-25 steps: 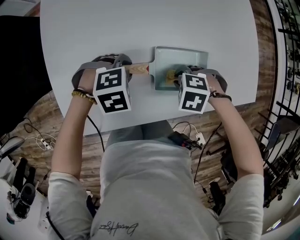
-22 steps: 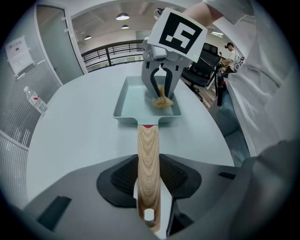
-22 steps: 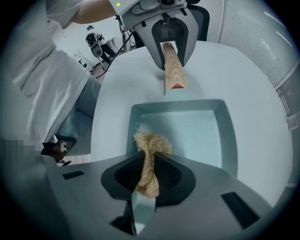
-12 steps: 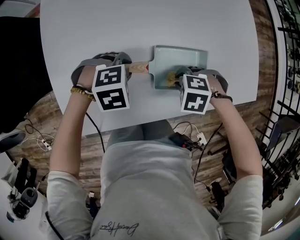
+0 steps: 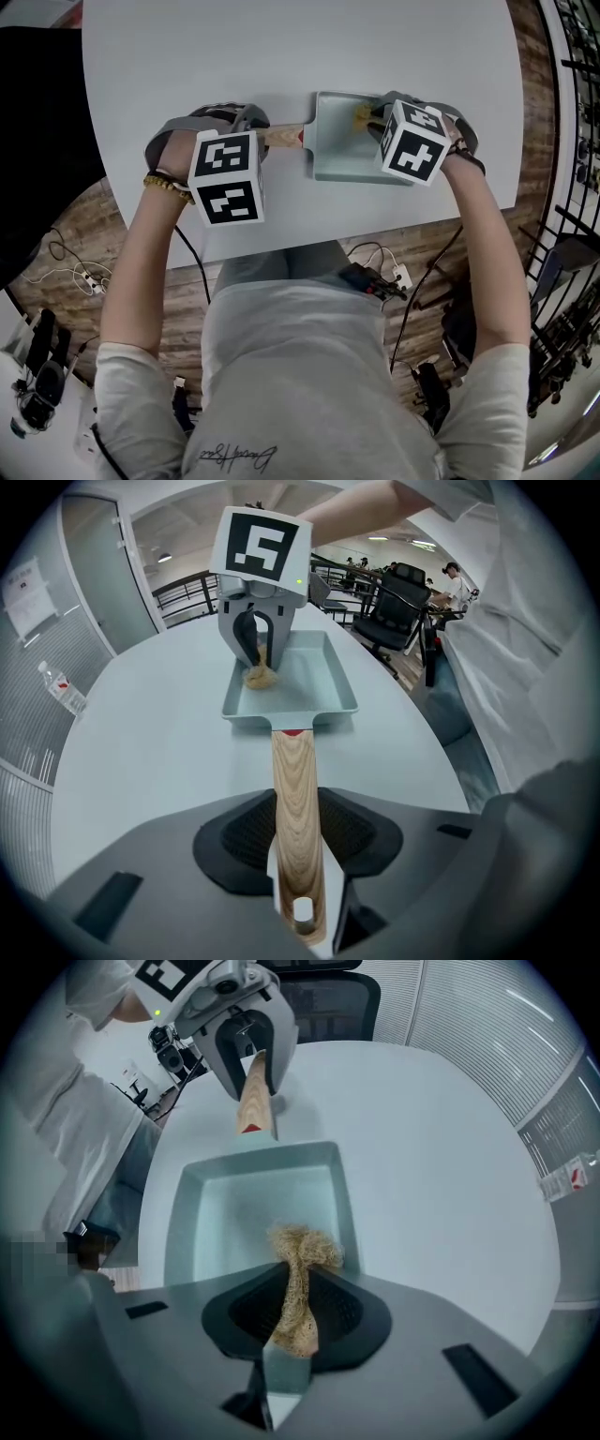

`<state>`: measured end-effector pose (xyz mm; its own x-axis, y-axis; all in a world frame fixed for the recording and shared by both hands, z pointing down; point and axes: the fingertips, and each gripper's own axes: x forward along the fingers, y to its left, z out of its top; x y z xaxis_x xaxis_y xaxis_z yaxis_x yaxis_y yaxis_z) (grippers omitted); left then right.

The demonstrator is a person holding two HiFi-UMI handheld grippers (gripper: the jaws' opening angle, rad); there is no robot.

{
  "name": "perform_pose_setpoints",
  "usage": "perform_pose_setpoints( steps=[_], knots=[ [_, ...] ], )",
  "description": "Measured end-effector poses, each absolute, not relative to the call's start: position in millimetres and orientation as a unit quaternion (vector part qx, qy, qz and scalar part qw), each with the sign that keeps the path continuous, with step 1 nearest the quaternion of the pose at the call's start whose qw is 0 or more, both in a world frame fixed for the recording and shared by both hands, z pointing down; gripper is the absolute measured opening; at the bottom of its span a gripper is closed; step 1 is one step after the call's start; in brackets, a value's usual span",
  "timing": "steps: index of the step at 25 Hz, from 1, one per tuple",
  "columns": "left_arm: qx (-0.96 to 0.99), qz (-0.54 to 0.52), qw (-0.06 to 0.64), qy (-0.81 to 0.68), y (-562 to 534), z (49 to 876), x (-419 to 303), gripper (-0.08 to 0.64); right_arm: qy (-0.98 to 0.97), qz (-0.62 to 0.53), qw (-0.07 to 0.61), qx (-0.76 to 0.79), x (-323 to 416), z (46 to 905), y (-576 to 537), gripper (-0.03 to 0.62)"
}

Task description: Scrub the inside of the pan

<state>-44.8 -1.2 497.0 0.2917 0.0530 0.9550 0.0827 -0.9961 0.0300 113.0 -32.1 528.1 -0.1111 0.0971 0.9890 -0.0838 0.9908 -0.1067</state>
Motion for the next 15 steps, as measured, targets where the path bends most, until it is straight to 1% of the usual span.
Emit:
perform_pose_setpoints(
  steps=[7,15],
  knots=[
    [-0.810,-0.586,-0.003,-0.027,-2,495,-44,0.146,-0.742,0.072,0.667,-0.006,114,526,-34,0.077],
    [-0.811,-0.585,-0.009,-0.019,-4,496,-45,0.146,-0.739,0.087,0.666,-0.049,116,525,16,0.075]
  ],
)
